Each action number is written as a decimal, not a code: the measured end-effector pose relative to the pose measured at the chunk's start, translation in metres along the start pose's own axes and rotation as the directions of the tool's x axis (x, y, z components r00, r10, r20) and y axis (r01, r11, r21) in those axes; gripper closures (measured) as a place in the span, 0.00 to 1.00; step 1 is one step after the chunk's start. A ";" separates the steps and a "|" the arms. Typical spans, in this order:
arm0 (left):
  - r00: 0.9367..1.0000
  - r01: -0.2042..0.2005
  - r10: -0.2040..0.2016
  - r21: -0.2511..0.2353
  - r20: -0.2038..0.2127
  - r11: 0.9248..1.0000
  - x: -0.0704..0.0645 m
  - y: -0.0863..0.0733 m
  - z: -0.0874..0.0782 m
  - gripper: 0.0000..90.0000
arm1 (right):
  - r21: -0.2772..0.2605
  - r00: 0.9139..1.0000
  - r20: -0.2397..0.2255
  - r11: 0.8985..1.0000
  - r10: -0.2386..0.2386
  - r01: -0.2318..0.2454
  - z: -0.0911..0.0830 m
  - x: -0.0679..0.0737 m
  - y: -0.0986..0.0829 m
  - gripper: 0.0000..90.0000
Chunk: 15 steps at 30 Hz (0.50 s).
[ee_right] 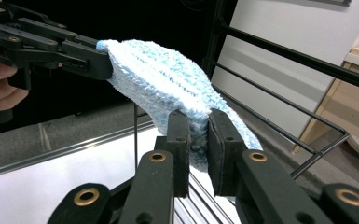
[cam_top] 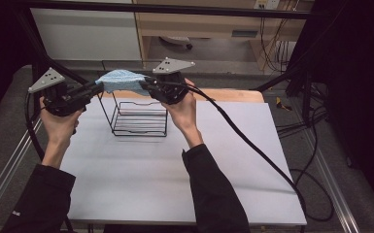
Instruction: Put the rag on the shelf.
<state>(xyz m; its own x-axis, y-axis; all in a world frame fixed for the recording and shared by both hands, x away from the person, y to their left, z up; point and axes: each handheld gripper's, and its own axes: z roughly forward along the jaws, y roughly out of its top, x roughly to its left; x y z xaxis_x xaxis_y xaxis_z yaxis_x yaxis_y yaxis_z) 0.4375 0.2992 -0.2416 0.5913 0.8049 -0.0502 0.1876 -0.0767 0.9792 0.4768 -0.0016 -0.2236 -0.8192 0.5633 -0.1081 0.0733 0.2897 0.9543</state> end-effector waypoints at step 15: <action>0.995 0.096 -0.095 0.028 -0.029 0.995 -0.005 0.045 -0.004 0.89 | 0.009 0.999 0.001 0.999 -0.039 0.039 0.000 0.003 -0.004 0.90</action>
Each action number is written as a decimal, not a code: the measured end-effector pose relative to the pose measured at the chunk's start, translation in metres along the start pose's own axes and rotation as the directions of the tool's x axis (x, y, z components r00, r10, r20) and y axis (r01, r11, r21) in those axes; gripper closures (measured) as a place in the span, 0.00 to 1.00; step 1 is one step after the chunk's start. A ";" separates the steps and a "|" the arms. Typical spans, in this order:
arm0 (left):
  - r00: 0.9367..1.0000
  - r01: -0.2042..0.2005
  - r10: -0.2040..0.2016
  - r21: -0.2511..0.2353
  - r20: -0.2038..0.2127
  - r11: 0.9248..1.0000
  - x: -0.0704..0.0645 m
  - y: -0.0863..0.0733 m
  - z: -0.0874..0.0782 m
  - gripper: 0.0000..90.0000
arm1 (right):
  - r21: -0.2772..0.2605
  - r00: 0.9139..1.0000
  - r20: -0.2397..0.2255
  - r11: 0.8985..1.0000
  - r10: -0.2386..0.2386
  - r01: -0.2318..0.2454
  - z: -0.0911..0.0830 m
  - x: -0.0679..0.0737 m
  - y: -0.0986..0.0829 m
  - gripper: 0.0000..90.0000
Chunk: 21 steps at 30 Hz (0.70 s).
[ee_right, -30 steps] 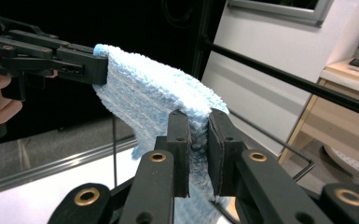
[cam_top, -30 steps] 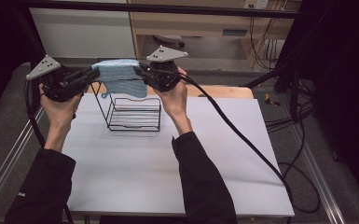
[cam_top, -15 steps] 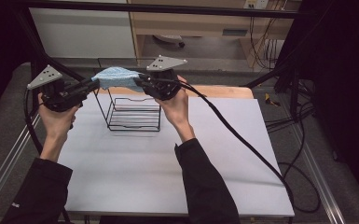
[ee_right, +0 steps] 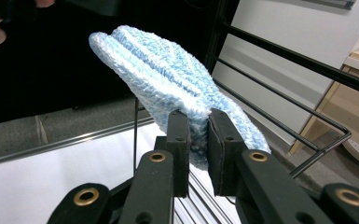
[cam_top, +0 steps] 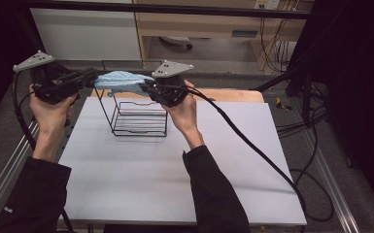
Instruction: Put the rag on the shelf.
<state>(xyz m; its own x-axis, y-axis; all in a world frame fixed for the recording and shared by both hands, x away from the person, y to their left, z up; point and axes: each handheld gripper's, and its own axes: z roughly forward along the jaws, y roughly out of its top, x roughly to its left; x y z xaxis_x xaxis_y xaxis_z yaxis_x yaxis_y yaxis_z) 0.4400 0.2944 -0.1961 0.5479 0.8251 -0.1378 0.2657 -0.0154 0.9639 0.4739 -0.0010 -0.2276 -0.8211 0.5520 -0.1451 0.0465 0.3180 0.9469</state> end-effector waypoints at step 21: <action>1.000 -0.024 0.022 0.127 0.019 0.992 0.002 -0.026 0.016 0.99 | 0.029 0.999 -0.049 1.000 0.013 -0.012 -0.004 0.004 -0.001 0.74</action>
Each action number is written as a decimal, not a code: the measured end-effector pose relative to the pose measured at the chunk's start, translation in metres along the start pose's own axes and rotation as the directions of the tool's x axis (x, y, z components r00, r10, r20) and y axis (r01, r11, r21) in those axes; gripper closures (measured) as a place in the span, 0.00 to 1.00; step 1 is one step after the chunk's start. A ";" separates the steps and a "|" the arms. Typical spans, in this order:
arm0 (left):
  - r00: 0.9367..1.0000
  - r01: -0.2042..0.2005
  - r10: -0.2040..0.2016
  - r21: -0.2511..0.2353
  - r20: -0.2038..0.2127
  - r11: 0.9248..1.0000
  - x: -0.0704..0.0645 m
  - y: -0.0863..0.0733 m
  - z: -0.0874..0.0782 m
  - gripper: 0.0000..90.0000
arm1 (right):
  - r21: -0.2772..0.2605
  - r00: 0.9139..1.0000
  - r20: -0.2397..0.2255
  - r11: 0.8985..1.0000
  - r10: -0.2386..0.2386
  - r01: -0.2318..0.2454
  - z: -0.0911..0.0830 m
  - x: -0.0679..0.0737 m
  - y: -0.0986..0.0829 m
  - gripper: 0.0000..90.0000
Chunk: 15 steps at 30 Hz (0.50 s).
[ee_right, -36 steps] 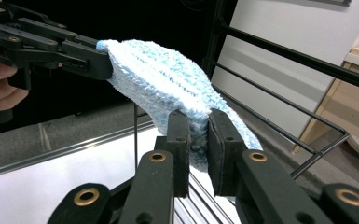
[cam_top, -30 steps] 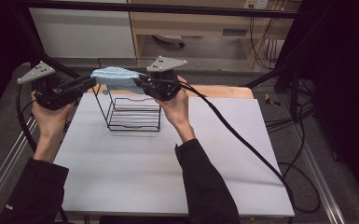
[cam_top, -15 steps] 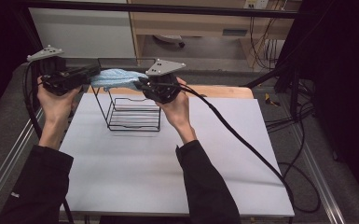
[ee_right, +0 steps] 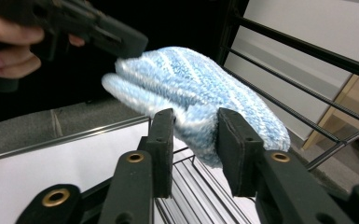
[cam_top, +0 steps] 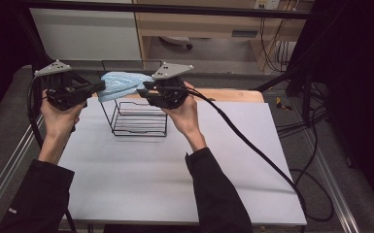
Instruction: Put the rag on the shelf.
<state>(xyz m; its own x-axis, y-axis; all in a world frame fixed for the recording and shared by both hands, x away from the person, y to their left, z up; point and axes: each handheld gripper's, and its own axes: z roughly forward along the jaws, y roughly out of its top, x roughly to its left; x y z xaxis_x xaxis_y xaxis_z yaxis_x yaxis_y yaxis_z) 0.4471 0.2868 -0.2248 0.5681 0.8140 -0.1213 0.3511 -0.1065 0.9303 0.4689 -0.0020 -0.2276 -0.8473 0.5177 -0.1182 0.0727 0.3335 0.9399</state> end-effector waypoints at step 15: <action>1.000 -0.030 0.029 0.041 0.005 0.999 0.004 -0.028 0.010 0.99 | 0.045 0.993 -0.029 0.992 0.115 -0.114 0.007 -0.003 -0.005 0.95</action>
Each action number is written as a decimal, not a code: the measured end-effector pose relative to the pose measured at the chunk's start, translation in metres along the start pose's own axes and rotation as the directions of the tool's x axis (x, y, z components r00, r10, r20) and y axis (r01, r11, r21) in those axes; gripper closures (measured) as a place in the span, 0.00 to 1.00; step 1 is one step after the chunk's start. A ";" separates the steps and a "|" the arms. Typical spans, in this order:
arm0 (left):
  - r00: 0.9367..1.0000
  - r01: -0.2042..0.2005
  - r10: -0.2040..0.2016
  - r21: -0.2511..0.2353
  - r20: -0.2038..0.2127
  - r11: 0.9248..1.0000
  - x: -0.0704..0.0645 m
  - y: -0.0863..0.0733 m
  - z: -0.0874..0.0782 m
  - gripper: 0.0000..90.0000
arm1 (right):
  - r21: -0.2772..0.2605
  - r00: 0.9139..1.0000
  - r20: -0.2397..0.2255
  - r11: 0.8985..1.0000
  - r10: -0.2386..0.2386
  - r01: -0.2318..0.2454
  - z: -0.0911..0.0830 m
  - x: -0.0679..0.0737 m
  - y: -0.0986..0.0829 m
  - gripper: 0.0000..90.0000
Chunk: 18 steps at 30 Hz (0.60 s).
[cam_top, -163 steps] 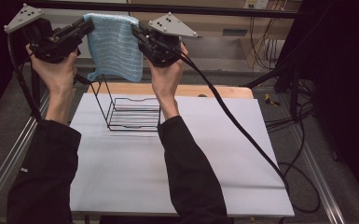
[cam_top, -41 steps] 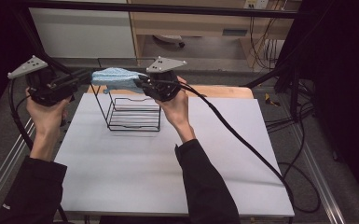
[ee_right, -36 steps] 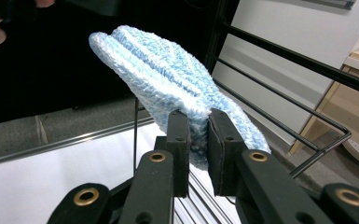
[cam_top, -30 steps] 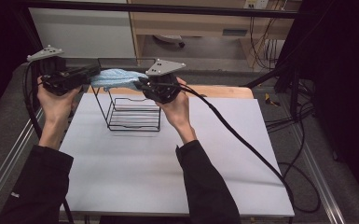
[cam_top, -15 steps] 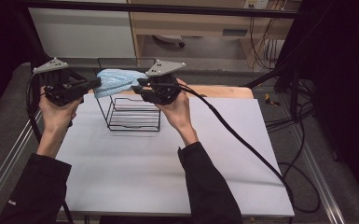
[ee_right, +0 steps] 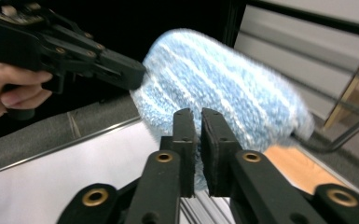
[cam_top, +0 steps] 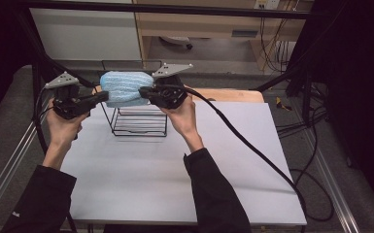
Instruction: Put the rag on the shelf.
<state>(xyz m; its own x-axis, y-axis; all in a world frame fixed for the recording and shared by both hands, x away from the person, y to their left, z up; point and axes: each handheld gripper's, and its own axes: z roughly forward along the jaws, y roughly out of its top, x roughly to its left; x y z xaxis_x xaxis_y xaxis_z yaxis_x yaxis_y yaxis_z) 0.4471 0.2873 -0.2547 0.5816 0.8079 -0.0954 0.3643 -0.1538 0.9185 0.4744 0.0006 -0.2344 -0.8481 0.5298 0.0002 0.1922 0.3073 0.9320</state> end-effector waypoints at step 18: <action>1.000 0.012 -0.012 0.001 -0.025 1.000 0.005 -0.016 0.021 0.99 | 0.023 0.998 0.045 0.998 0.054 -0.055 0.022 -0.012 -0.030 0.97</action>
<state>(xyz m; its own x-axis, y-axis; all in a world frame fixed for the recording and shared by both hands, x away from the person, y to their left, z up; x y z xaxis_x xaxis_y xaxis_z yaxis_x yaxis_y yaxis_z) 0.4595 0.2821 -0.2784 0.5590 0.8235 -0.0968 0.3723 -0.1449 0.9167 0.4899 0.0022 -0.2704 -0.8133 0.5808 0.0338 0.2497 0.2959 0.9220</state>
